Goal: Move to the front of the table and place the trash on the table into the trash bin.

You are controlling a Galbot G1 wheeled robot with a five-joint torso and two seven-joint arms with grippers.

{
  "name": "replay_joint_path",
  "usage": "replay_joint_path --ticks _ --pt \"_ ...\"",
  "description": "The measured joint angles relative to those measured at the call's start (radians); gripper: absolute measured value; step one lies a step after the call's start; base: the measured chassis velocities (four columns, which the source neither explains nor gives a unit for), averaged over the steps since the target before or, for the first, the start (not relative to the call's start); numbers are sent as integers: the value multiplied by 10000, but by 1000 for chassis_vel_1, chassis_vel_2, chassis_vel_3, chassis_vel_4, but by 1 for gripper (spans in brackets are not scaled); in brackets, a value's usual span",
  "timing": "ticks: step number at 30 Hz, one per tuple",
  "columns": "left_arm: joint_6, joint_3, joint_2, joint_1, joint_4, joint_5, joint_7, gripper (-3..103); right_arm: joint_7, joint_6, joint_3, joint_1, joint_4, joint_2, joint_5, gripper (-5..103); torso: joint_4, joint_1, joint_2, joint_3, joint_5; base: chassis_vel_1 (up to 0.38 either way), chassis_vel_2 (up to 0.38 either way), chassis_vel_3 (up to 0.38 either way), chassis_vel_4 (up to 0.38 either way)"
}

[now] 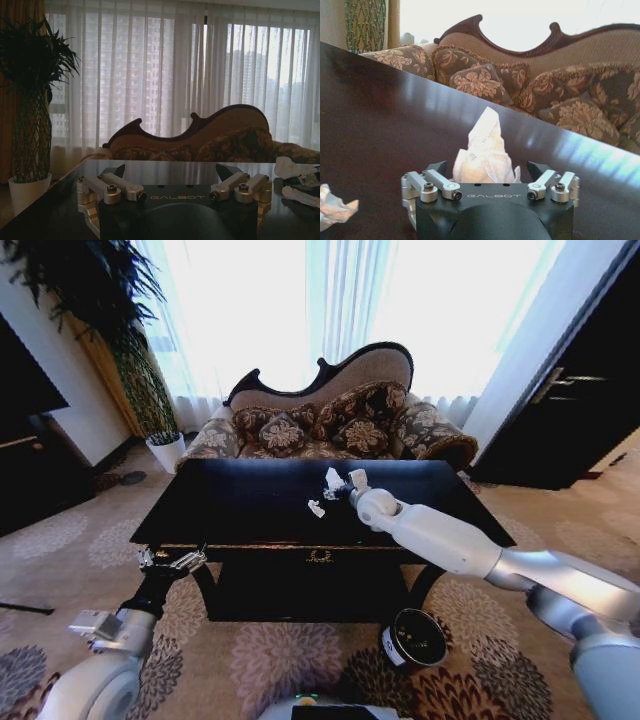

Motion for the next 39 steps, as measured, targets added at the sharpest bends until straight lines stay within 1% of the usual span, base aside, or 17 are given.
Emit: replay_joint_path --ticks 2,3,5,6,7,9,10,12,15,18,21,24,27,32,35,36,39 --pt "0 0 0 0 0 0 0 100 -33 35 19 -44 -3 -18 -88 90 0 0 0 0 0 0 0 0 0" --pt "0 0 0 0 0 0 0 100 -50 63 101 -149 38 -64 -150 79 0 0 0 0 0 0 0 0 0" --pt "0 0 0 0 0 0 0 100 -52 66 120 -178 62 -79 -155 79 0 0 0 0 0 0 0 0 0" --pt "0 0 0 0 0 0 0 100 -52 73 170 -261 134 -126 -174 68 -1 0 0 0 1 0 0 0 0" --pt "0 0 0 0 0 0 0 100 -53 74 199 -303 174 -150 -174 68 -2 -1 0 -1 1 0 0 0 0" --pt "0 0 0 0 0 0 0 100 -47 75 241 -363 250 -190 -159 57 -1 -1 1 -1 1 0 0 0 0" --pt "0 0 0 0 0 0 0 100 -47 75 241 -363 250 -190 -159 57 -1 -1 1 -1 1 0 0 0 0" --pt "0 0 0 0 0 0 0 100 -24 75 264 -412 383 -245 -95 47 0 0 1 -1 0 0 0 0 0" --pt "0 0 0 0 0 0 0 100 18 67 273 -433 532 -296 -8 41 -1 0 1 0 1 0 0 0 0" --pt "0 0 0 0 0 0 0 100 123 41 327 -453 816 -378 191 25 0 0 0 0 1 0 0 0 0" --pt "0 0 0 0 0 0 0 100 173 35 376 -471 958 -443 257 20 0 0 1 -1 0 0 0 0 0" --pt "0 0 0 0 0 0 0 100 272 25 516 -517 1271 -626 442 4 1 0 1 0 0 0 0 0 0" --pt "0 0 0 0 0 0 0 100 329 19 676 -588 1517 -785 557 2 1 0 0 0 1 0 0 0 0" --pt "0 0 0 0 0 0 0 100 408 1 1309 -1033 2248 -1381 814 2 2 0 0 0 1 0 0 0 0" --pt "0 0 0 0 0 0 0 100 347 -12 2361 -1784 2904 -2144 936 2 0 0 0 0 2 0 0 0 0" --pt "0 0 0 0 0 0 0 100 347 -12 2361 -1784 2904 -2144 936 2 0 0 0 0 2 0 0 0 0" --pt "0 0 0 0 0 0 1 100 -97 41 4211 -3487 3421 -2966 583 2 0 0 0 -1 1 0 0 0 0"
